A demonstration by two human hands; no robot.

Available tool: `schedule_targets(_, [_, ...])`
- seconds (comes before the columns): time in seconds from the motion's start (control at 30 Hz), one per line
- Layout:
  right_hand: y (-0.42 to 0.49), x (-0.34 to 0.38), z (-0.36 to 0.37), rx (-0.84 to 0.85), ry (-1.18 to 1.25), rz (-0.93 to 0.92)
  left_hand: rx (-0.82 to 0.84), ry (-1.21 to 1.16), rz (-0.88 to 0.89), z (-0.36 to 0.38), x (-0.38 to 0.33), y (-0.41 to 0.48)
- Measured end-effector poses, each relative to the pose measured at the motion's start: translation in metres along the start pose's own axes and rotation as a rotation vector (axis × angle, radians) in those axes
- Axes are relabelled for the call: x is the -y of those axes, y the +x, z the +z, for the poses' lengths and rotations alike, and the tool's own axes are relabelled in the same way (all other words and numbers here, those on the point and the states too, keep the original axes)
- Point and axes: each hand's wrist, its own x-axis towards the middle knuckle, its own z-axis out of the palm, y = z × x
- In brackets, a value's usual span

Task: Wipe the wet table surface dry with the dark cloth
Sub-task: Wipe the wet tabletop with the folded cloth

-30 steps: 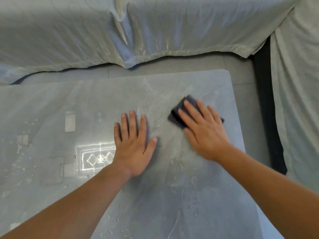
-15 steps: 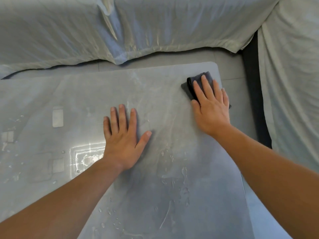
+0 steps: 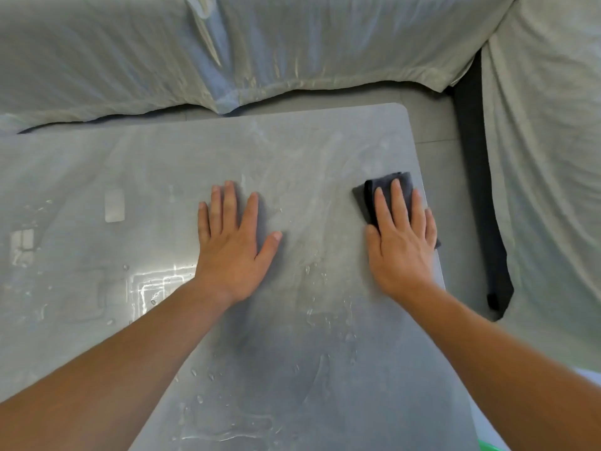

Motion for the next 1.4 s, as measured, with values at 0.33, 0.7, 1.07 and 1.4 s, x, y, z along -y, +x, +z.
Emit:
schedule_targets(0.33, [0.011,-0.003,0.001,-0.011,-0.008,0.132,0.014,-0.025,0.057,0.038,-0.012,-0.09])
schedule_targets(0.7, [0.009,0.04,0.008,0.035,-0.038,-0.239,0.214,0.011,0.08,0.039,-0.005,-0.087])
schedule_targets(1.07, [0.0,0.019,0.01,0.046,-0.169,-0.633,0.21,0.034,0.087,0.039,-0.004,-0.087])
schedule_targets(1.4, [-0.06,0.009,0.019,0.113,-0.216,-0.713,0.17,0.023,0.09,0.041,-0.003,-0.088])
